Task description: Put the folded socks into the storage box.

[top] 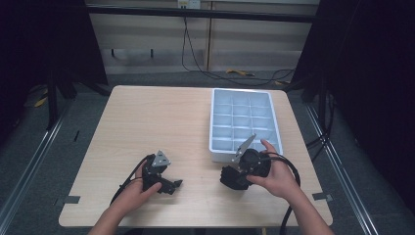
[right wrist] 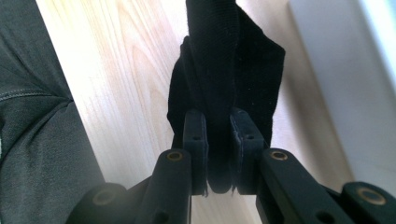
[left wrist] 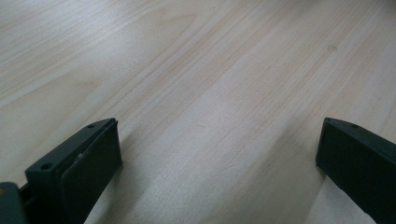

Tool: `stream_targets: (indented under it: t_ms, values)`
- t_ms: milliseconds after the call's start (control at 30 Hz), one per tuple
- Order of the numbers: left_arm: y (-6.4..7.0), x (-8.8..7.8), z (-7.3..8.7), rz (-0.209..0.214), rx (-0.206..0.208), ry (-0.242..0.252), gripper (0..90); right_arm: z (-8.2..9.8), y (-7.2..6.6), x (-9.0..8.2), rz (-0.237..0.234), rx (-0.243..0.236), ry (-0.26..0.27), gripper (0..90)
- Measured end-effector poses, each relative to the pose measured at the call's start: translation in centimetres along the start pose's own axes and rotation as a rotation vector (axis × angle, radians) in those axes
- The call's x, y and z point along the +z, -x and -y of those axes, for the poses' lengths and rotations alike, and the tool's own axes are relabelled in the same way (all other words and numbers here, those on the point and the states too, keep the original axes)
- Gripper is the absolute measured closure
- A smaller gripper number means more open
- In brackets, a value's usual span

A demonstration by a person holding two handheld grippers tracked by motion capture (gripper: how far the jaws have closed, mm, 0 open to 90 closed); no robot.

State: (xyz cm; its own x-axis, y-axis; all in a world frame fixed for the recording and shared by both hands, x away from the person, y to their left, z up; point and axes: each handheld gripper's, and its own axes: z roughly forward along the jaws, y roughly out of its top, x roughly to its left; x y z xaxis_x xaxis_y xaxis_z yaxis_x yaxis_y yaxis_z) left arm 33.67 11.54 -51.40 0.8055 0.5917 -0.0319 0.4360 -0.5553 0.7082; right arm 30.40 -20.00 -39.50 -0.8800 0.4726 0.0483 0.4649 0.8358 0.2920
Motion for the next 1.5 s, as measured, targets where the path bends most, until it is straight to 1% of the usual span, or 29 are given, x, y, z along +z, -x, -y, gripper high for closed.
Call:
stream_targets:
  t_ms: [133,167,200,233,267,300,333,367,433,467,500,567,600,633,733,767,833,867,900,1000,1067,1100,1167,1300,1367,1400,1433,1467,1500]
  values:
    - [0.0,0.0,0.0,0.0,0.0,0.0,0.0,-0.4,-0.1,-1.4,-0.01,0.001,0.019,78.7]
    - [0.0,0.0,0.0,0.001,-0.001,0.0,0.0,-0.7,-0.1,-2.1,-0.001,-0.003,0.023,78.7]
    - [0.0,0.0,0.0,0.002,0.0,0.0,0.0,-0.7,-0.1,-2.1,-0.001,-0.003,0.023,78.7]
    - [0.0,0.0,0.0,0.0,0.001,0.0,0.0,-0.9,-0.2,-2.8,0.002,-0.003,0.03,78.7]
    - [0.0,0.0,0.0,0.0,0.001,0.0,0.0,-0.9,-0.2,-2.8,0.002,-0.003,0.03,78.7]
    - [0.0,0.0,0.0,0.0,0.001,-0.001,0.0,-1.2,-0.1,-3.4,0.004,-0.006,0.036,78.7]
    - [0.0,0.0,0.0,0.0,0.001,-0.001,0.0,-1.4,-0.1,-3.7,0.005,-0.004,0.042,78.7]
    - [0.0,0.0,0.0,0.0,0.002,-0.001,0.0,-1.6,0.0,-4.0,0.006,-0.012,0.045,78.7]
    - [0.0,0.0,0.0,-0.001,0.002,0.001,0.0,-1.9,0.0,-4.5,0.009,-0.017,0.048,78.7]
    - [0.0,0.0,0.0,-0.001,0.002,0.001,0.0,-1.9,0.0,-4.5,0.009,-0.017,0.048,78.7]
    - [0.0,0.0,0.0,-0.002,-0.006,0.007,0.0,-2.2,0.0,-4.9,0.009,-0.014,0.048,78.7]
    - [0.0,0.0,0.0,-0.001,-0.004,0.009,0.0,-2.8,0.3,-5.5,0.024,-0.023,0.049,78.7]
    - [0.0,0.0,0.0,-0.001,-0.004,0.009,0.0,-2.8,0.3,-5.5,0.024,-0.023,0.049,78.7]
    - [0.0,0.0,0.0,-0.001,-0.004,0.009,0.0,-3.3,0.6,-5.8,0.025,-0.023,0.043,78.8]
    - [0.0,0.0,0.0,0.001,-0.005,0.009,0.0,-3.9,0.9,-6.1,0.03,-0.022,0.03,78.7]
    - [0.0,0.0,0.0,-0.001,-0.004,0.009,0.0,-4.1,1.0,-6.2,0.032,-0.033,0.029,78.7]
    - [0.0,0.0,0.0,-0.001,-0.004,0.009,0.0,-4.5,1.2,-6.4,0.034,-0.024,0.018,78.7]
    - [0.0,0.0,0.0,-0.001,-0.004,0.009,0.0,-4.5,1.2,-6.4,0.034,-0.024,0.018,78.7]
    - [0.0,0.0,0.0,-0.004,-0.002,0.008,0.0,-4.8,1.5,-6.5,0.042,-0.03,0.011,78.7]
    - [0.0,0.0,0.0,-0.004,-0.002,0.008,0.0,-5.1,1.8,-6.7,0.041,-0.032,0.015,78.7]
    - [0.0,0.0,0.0,-0.004,-0.002,0.008,0.0,-5.4,2.0,-6.9,0.049,-0.033,0.009,78.7]
    - [0.0,0.0,0.0,-0.004,-0.003,0.007,0.0,-5.6,2.3,-7.0,0.057,-0.039,0.015,78.7]
    - [0.0,0.0,0.0,-0.004,-0.002,0.007,0.0,-5.9,2.5,-7.1,0.065,-0.034,0.012,78.6]
    - [0.0,0.0,0.0,-0.003,-0.004,0.006,0.0,-6.2,3.1,-7.1,0.073,-0.031,0.006,78.6]
    - [0.0,0.0,0.0,-0.003,-0.004,0.006,0.0,-6.4,3.8,-6.9,0.088,-0.017,-0.009,78.6]
    - [0.0,0.0,0.0,-0.003,-0.004,0.006,0.0,-6.4,3.8,-6.9,0.088,-0.017,-0.009,78.6]
    - [0.0,0.0,0.0,-0.003,-0.004,0.006,0.0,-6.6,4.2,-6.7,0.085,-0.005,-0.017,78.6]
    - [0.0,0.0,0.0,-0.003,-0.004,0.006,0.0,-6.6,4.2,-6.7,0.085,-0.005,-0.017,78.6]
    - [0.0,0.0,0.0,-0.003,-0.004,0.006,0.0,-6.7,4.6,-6.4,0.09,-0.011,-0.023,78.6]
